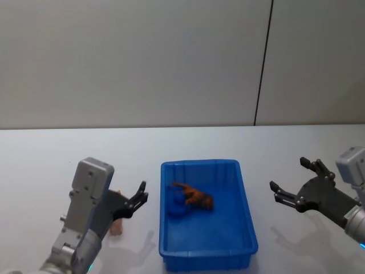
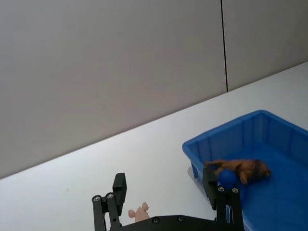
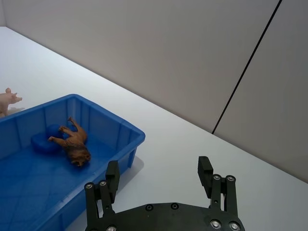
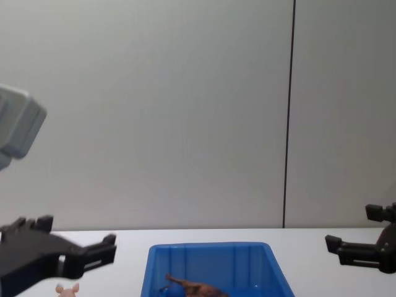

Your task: Pick up the two dolls from the table and place them into the box.

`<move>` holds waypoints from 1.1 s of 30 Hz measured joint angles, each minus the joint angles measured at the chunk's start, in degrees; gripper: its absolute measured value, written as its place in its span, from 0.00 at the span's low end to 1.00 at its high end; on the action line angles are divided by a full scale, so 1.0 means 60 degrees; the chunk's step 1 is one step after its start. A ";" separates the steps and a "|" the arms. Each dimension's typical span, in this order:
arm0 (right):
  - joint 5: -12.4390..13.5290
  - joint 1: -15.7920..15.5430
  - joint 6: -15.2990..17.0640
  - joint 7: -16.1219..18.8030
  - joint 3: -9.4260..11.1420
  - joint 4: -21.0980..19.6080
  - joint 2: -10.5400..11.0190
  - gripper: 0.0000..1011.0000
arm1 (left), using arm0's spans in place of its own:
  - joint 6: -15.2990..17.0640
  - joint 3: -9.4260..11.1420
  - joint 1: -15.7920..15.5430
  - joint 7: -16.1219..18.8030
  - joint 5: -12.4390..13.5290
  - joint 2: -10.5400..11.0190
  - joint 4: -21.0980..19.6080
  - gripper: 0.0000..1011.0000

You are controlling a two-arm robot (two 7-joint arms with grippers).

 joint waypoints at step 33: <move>0.0006 -0.0015 -0.0011 -0.0001 0.0013 0.0000 0.0021 0.99 | 0.0013 -0.0153 -0.0298 -0.1252 -0.0595 -0.0513 0.2215 0.99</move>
